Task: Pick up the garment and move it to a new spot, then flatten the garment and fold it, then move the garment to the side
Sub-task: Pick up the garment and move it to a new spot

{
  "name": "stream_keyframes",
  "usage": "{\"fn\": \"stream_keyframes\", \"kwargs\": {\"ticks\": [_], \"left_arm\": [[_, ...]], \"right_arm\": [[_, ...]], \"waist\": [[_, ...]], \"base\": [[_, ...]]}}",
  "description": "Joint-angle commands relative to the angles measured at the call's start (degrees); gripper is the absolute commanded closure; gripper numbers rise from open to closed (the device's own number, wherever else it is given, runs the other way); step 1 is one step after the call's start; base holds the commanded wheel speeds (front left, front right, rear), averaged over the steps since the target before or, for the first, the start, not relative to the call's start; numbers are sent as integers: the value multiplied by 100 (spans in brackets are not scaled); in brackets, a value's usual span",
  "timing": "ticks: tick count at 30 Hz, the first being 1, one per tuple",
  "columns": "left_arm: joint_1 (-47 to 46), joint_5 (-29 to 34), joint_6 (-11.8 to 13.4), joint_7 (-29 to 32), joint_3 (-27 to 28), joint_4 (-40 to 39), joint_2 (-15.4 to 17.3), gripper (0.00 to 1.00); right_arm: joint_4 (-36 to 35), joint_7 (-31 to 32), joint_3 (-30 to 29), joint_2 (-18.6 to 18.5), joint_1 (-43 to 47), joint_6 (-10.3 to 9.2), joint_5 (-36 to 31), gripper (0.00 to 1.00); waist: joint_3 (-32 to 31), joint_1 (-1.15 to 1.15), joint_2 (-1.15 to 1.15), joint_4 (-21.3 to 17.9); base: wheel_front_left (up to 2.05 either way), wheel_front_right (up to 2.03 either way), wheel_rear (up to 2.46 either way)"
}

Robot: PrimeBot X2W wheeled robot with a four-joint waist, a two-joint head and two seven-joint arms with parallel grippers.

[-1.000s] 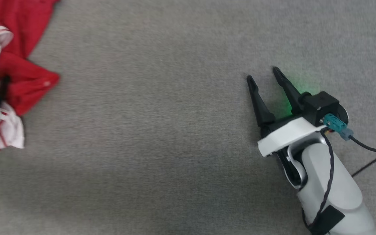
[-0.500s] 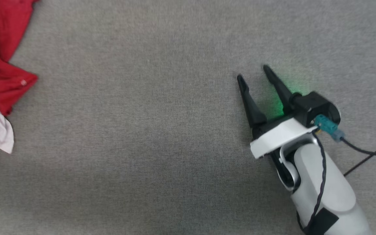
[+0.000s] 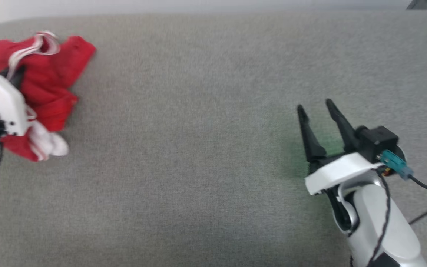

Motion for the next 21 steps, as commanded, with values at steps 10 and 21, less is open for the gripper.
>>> {"fn": "stream_keyframes", "kwargs": {"ticks": [10, 21], "left_arm": [[-423, -151, 8, 206, -752, -1730, -148, 100], [-1477, -35, 8, 416, -1817, -2297, -1657, 100]], "right_arm": [[-218, -3, -527, 33, 338, 0, 76, 0], [-470, -4, -565, 77, 222, 0, 670, 0]], "waist": [[-117, 0, 0, -557], [472, 0, 0, -1642]], "base": [[0, 0, 0], [0, 0, 0]]}}
